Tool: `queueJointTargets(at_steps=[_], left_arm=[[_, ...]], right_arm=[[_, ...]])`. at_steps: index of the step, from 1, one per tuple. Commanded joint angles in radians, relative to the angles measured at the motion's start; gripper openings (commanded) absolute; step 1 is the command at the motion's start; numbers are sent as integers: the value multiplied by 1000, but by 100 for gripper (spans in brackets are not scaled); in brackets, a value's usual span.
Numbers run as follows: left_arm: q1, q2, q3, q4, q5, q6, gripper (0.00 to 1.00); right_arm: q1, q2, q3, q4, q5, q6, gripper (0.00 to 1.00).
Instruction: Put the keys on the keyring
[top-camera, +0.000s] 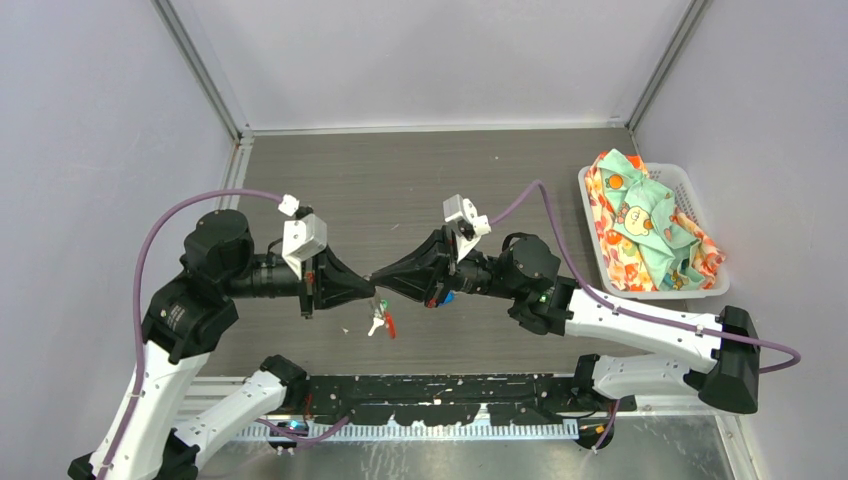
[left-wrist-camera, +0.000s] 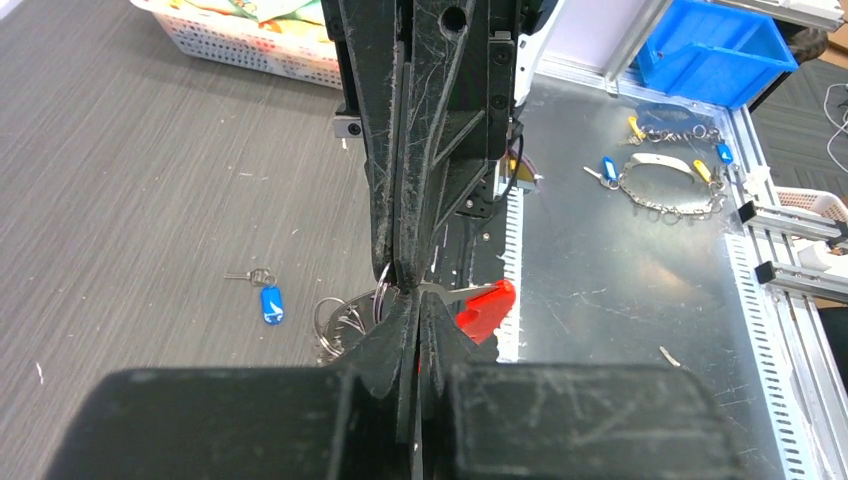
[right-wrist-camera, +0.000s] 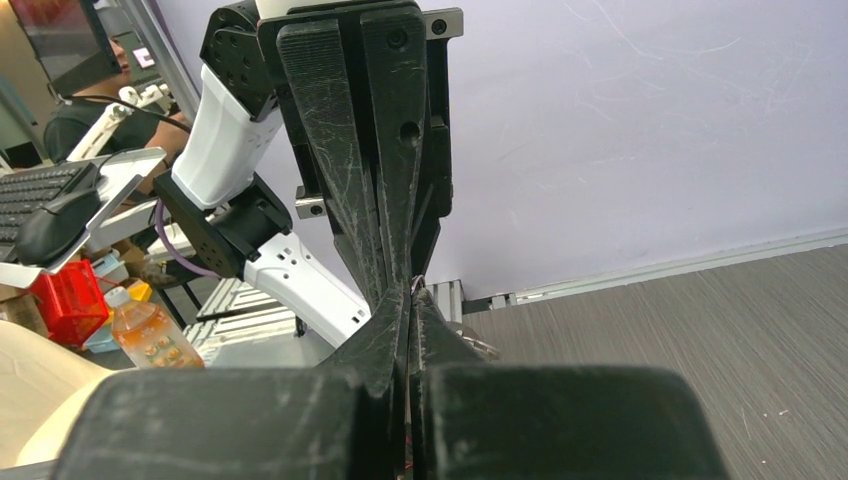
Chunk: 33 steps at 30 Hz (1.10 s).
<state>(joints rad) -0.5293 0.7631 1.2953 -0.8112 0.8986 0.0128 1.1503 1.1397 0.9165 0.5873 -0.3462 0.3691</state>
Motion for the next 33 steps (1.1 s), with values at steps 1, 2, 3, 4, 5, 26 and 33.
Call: queueJointTargets(at_steps=[1, 2, 3, 4, 5, 26, 33], left_arm=[[3, -2, 8, 29, -36, 59, 0], [2, 0, 13, 12, -29, 86, 0], [2, 3, 20, -3, -24, 113, 0], [2, 5, 24, -13, -24, 129, 0], [2, 8, 28, -21, -23, 141, 0], [2, -2, 16, -30, 7, 171, 0], [3, -17, -4, 7, 85, 110, 27]], right_arm=[[9, -22, 51, 47, -59, 11, 1], [9, -28, 51, 41, -59, 9, 1], [9, -36, 53, 30, -59, 5, 1], [8, -40, 55, 18, -59, 1, 1], [8, -44, 58, 3, -59, -4, 1], [9, -57, 107, -143, -59, -49, 1], [8, -51, 105, -136, -57, -46, 1]])
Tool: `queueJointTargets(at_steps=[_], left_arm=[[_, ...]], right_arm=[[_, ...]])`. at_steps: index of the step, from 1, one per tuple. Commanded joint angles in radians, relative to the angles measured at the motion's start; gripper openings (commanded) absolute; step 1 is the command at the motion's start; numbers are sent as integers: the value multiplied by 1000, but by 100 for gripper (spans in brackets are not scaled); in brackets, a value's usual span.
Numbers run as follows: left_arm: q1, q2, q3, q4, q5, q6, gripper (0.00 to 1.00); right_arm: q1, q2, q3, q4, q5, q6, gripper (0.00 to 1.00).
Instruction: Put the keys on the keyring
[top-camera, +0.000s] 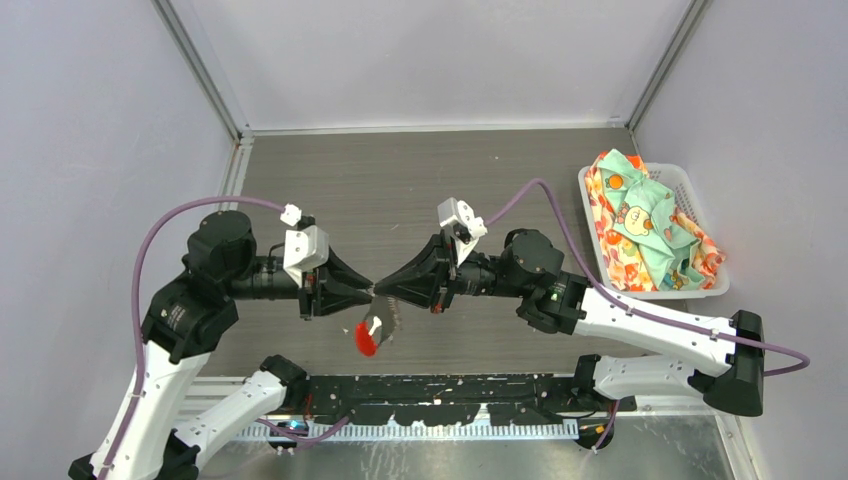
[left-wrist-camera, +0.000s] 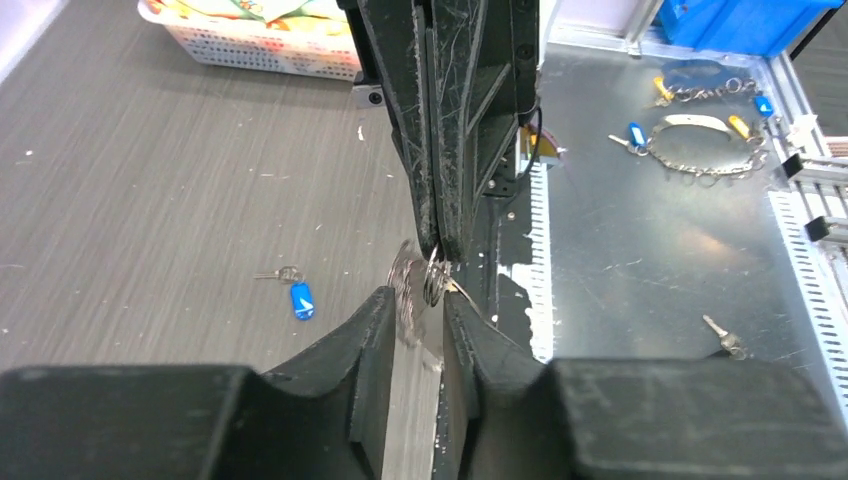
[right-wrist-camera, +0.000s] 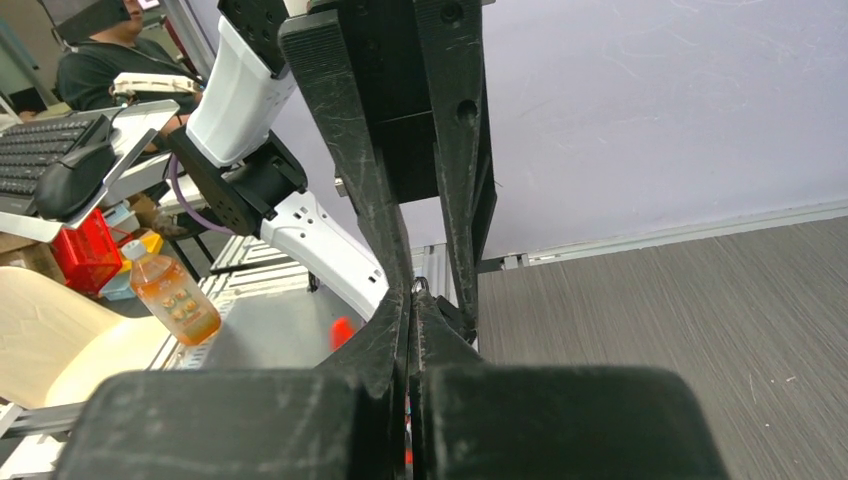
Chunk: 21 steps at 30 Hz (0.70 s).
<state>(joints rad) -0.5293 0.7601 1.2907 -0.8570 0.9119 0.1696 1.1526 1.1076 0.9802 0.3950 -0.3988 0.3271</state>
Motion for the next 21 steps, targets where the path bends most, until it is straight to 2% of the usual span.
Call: queueJointTargets(at_steps=[1, 4, 7, 14, 18, 21], left_arm=[[3, -17, 0, 52, 81, -48, 30], [3, -18, -2, 39, 115, -43, 36], [2, -15, -2, 18, 117, -30, 37], [2, 11, 5, 44, 52, -84, 22], [2, 1, -13, 67, 43, -92, 1], [3, -11, -28, 91, 20, -113, 1]], right_arm=[[6, -19, 41, 57, -2, -5, 1], [6, -20, 41, 59, 1, -5, 1], [6, -21, 40, 64, 2, -3, 1], [6, -9, 38, 84, -4, 9, 1], [6, -7, 35, 95, -5, 11, 1], [6, -6, 32, 98, -5, 13, 1]])
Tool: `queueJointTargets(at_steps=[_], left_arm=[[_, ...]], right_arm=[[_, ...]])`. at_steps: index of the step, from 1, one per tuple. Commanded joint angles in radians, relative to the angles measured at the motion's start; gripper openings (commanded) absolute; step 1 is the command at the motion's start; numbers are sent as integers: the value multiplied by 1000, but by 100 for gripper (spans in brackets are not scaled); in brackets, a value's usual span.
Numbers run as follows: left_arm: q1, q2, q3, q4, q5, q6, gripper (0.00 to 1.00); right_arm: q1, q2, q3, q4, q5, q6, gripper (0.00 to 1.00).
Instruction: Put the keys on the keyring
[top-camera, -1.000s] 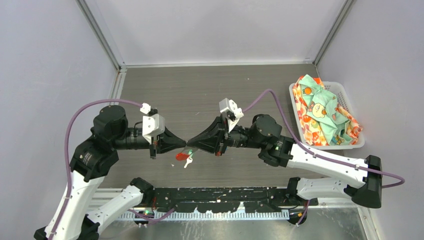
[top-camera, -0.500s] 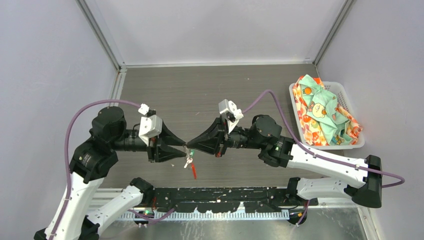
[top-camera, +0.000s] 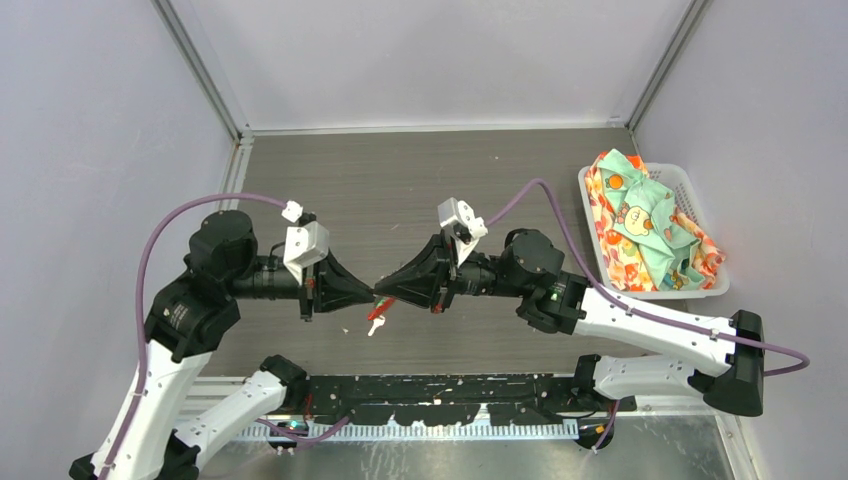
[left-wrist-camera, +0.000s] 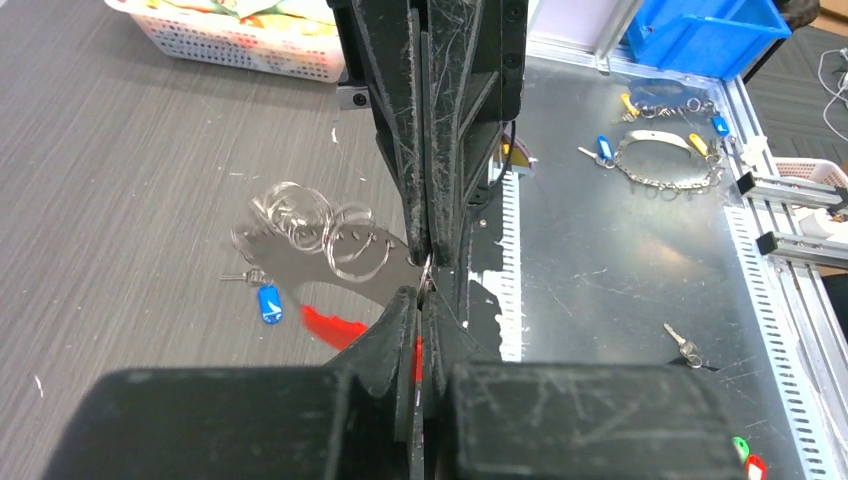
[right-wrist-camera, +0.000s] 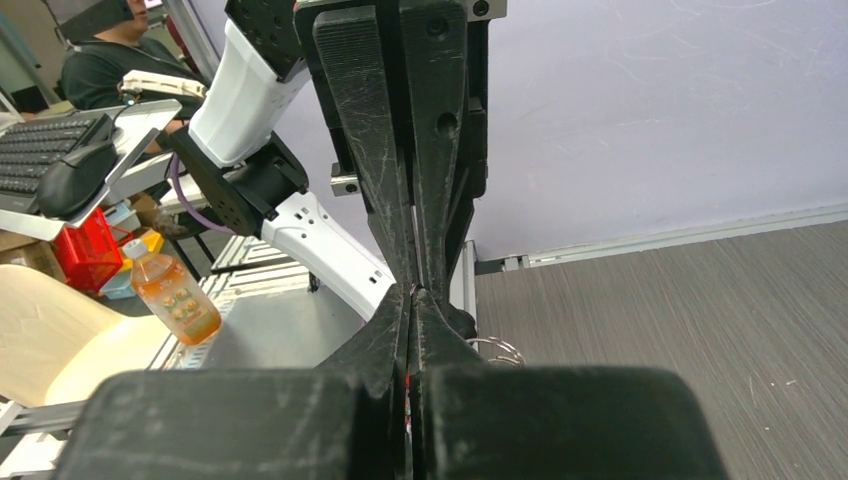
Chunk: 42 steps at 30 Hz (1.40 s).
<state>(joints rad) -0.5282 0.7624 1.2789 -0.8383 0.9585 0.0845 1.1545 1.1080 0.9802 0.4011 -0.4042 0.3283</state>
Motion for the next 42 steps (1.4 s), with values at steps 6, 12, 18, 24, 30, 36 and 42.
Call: queueJointTargets(at_steps=[6, 12, 18, 24, 30, 36, 42], left_arm=[[0, -30, -20, 63, -78, 17, 1], [0, 0, 16, -37, -76, 111, 1], [0, 35, 48, -123, -71, 209, 0], [0, 69, 73, -166, -72, 256, 0], [0, 80, 76, -186, -79, 278, 1], [-1, 89, 75, -191, -80, 294, 0], [-3, 95, 80, -189, -83, 295, 1]], right_arm=[[4, -19, 74, -29, -8, -19, 11], [-31, 33, 355, -628, -61, -195, 40], [-55, 209, 719, -1125, -83, -387, 49], [-55, 326, 851, -1288, -84, -487, 43], [-56, 341, 841, -1236, -94, -492, 41], [-55, 349, 822, -1182, -106, -481, 36], [-55, 350, 791, -1140, -120, -466, 36]])
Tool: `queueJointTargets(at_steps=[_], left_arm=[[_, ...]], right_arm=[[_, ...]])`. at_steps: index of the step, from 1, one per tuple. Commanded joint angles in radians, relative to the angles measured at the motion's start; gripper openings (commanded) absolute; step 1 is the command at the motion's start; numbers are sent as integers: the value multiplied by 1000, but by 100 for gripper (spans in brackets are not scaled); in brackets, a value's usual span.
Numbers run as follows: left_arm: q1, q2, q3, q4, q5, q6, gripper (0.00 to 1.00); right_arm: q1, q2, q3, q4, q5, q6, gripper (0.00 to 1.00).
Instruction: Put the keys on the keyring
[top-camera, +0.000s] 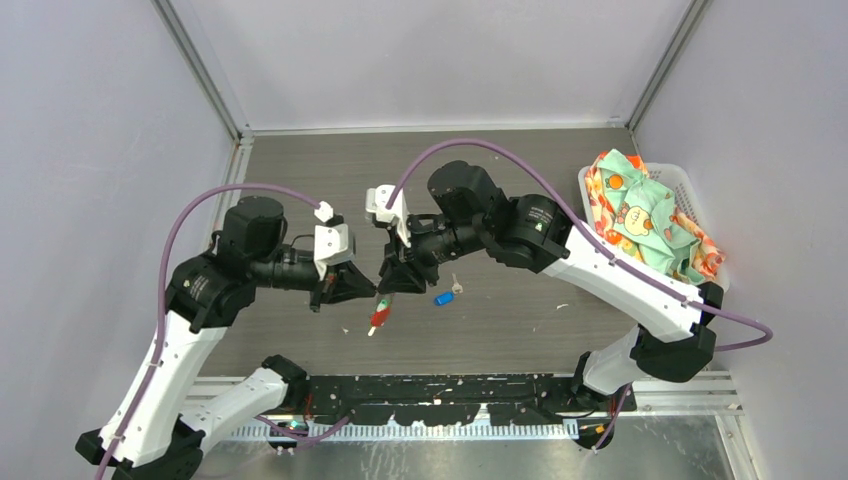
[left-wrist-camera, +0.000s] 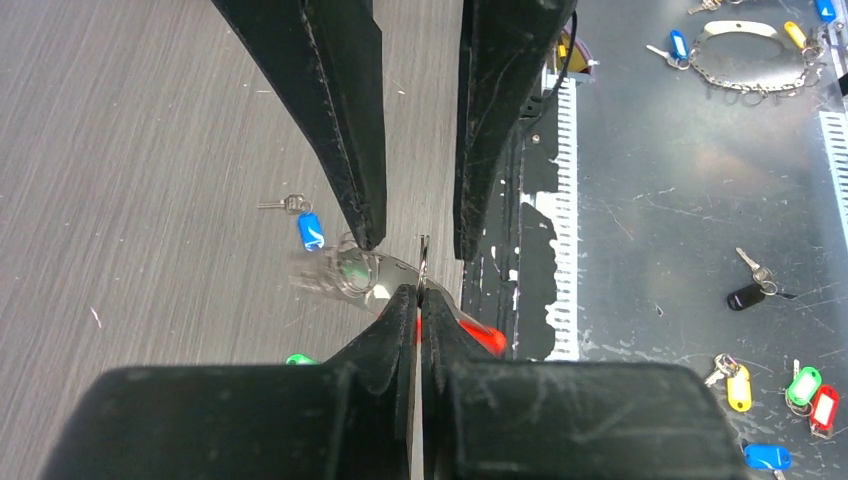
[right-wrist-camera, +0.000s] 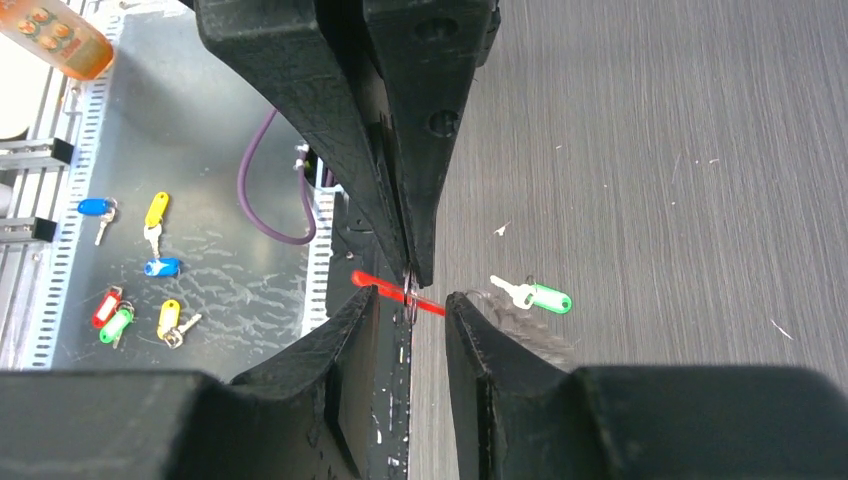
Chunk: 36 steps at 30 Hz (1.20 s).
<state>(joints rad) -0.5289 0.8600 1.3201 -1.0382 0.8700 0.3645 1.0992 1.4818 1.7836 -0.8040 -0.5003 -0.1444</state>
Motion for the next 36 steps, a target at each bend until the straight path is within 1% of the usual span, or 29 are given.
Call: queueJointTargets(at_steps=[1, 4, 9, 11, 13, 16, 19, 22, 24, 25, 26, 28, 29, 30, 31, 33, 36], left_arm=[[-2, -3, 39, 12, 5, 16, 0], [-3, -4, 42, 13, 3, 14, 0], [-3, -10, 47, 13, -2, 12, 1], [-3, -9, 49, 13, 2, 8, 1], [-3, -9, 50, 14, 8, 6, 0], [-3, -10, 53, 30, 10, -11, 0], [-3, -9, 57, 46, 11, -30, 0], [-3, -10, 62, 66, 12, -56, 1], [-3, -19, 58, 87, 15, -80, 0], [-3, -25, 54, 97, 18, -96, 3], [-3, -31, 51, 106, 19, -108, 12], [-3, -45, 44, 113, 22, -128, 37], [-3, -49, 41, 112, 22, -130, 43], [-3, -55, 38, 110, 19, -134, 47], [-3, -59, 33, 105, 17, -134, 50], [-3, -66, 25, 96, 17, -136, 50], [-3, -78, -2, 109, 16, -150, 47]], right_arm=[[0, -22, -18, 74, -25, 6, 36], [0, -21, -31, 88, -26, 9, 35], [-1, -11, -31, 78, -19, 4, 31], [0, -15, -38, 98, -17, 3, 26], [0, -23, -53, 128, -14, 8, 18], [0, -37, -84, 167, -17, 22, 11], [-1, -45, -108, 193, -20, 35, 1], [0, -73, -157, 247, -1, 49, 1], [-1, -114, -217, 324, 30, 64, 1], [0, -151, -257, 375, 47, 74, 1], [0, -179, -297, 429, 62, 84, 1], [0, -234, -390, 535, 72, 99, 1], [0, -260, -415, 589, 71, 107, 1], [0, -282, -462, 645, 70, 121, 1], [-1, -302, -490, 691, 66, 134, 1], [0, -330, -540, 772, 56, 156, 1], [0, -363, -615, 925, 40, 215, 1]])
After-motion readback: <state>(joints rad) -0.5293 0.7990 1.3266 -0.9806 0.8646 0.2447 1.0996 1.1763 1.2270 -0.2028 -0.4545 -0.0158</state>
